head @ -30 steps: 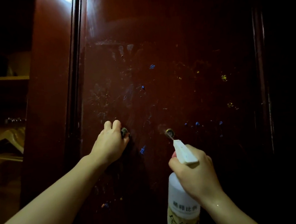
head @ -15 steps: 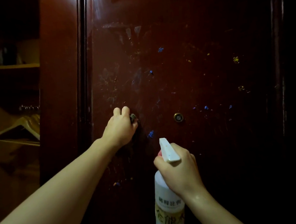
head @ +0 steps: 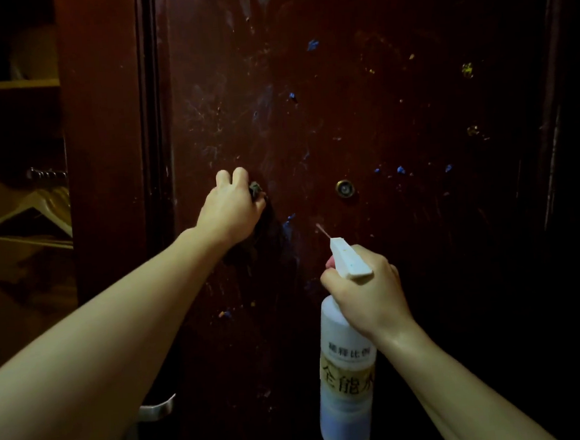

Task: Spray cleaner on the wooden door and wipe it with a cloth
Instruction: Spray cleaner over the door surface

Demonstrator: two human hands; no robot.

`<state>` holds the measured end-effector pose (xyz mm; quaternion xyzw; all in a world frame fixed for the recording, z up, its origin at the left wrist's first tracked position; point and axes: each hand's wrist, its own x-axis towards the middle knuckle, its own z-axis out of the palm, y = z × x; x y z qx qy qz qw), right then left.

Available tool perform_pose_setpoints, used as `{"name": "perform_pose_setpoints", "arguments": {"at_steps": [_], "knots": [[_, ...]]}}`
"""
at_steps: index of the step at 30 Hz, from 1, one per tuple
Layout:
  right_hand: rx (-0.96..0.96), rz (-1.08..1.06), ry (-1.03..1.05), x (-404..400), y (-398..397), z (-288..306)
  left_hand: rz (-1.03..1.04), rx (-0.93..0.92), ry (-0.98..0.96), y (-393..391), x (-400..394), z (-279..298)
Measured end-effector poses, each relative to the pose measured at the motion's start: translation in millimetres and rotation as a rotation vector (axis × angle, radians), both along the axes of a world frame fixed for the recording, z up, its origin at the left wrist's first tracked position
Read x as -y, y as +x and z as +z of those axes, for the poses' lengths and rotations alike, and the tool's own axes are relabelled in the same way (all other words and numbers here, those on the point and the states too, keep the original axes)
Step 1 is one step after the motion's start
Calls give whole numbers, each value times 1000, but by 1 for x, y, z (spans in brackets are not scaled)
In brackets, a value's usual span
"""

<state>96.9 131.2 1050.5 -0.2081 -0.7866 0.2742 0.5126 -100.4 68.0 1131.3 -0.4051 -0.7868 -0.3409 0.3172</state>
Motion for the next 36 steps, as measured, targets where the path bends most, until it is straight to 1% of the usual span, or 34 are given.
{"name": "perform_pose_setpoints", "arguments": {"at_steps": [4, 8, 11, 15, 20, 24, 27, 31, 36], "knots": [[-47, -38, 25, -3, 5, -3, 6, 18, -3, 2, 0, -3], [-105, -25, -40, -8, 11, -1, -4, 4, -18, 1, 2, -6], [-108, -20, -60, -13, 20, 1, -11, -11, -20, -1, 3, -9], [-119, -59, -22, -21, 36, 2, -20, -3, -11, -1, 2, -10], [-195, -125, -89, -41, 56, 3, -13, -41, -41, -2, 4, -12], [-141, -163, -66, -54, 76, 3, -7, -67, -59, -4, 5, -15], [-146, -203, -81, -61, 86, 2, 0, -77, -69, -5, 6, -16], [-174, -188, -138, -68, 92, 1, 2, -97, -90, -4, 8, -19], [-66, -183, -62, -57, 88, -5, -4, -96, -90, -4, 9, -22]]}}
